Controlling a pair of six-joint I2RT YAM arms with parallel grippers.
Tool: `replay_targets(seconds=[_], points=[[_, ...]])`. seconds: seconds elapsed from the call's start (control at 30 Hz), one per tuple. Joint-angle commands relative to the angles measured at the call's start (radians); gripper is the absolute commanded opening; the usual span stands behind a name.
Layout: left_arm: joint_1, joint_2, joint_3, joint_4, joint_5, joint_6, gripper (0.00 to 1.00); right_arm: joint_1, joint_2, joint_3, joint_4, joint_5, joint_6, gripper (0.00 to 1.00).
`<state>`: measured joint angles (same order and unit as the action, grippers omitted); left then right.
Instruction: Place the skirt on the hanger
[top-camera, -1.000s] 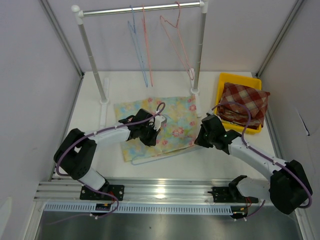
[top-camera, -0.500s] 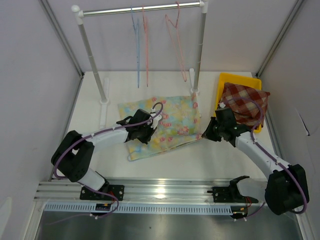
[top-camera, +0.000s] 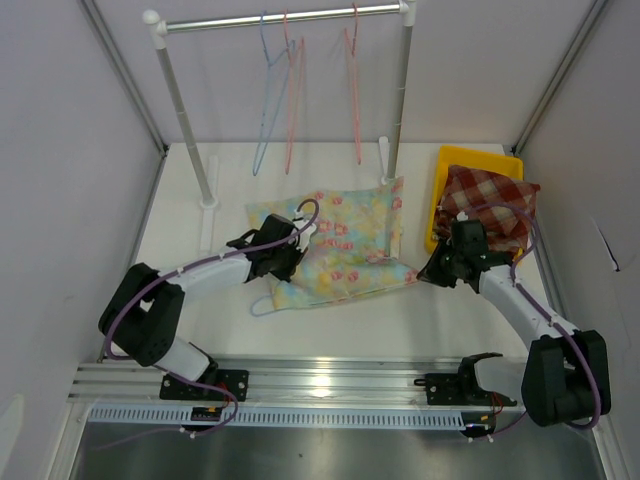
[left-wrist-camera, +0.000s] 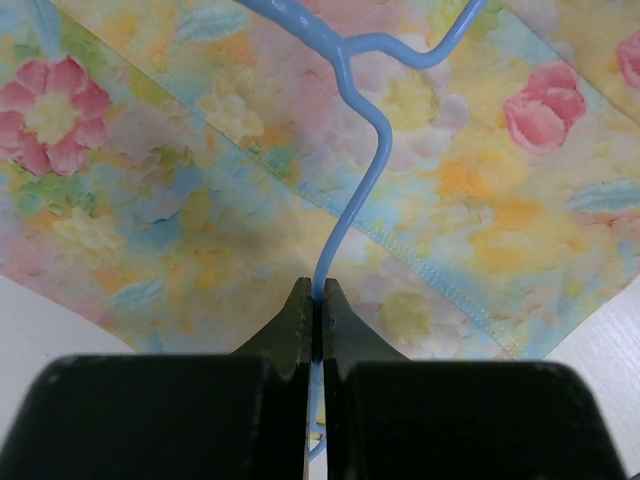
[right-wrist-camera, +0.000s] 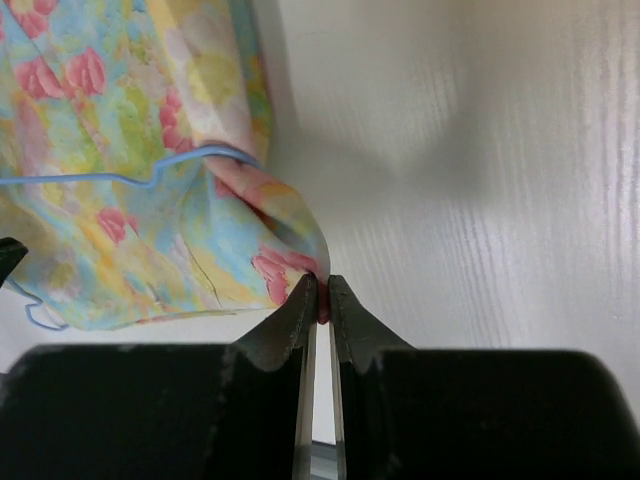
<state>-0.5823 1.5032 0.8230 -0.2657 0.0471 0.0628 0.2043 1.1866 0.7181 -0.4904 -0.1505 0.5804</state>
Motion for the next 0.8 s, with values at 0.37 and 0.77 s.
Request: replay_targets(seconds=[0.37, 0.77], points=[[0.030, -0.050, 0.033, 0.077, -0.216, 0.077, 0.00, -0.056, 0.048, -0.008, 0.024, 0.011, -0.053, 0.13], [0.027, -0.029, 0.056, 0.224, -0.061, 0.081, 0.00, 0.228, 0.022, -0.045, -0.022, 0.140, 0.018, 0.12]])
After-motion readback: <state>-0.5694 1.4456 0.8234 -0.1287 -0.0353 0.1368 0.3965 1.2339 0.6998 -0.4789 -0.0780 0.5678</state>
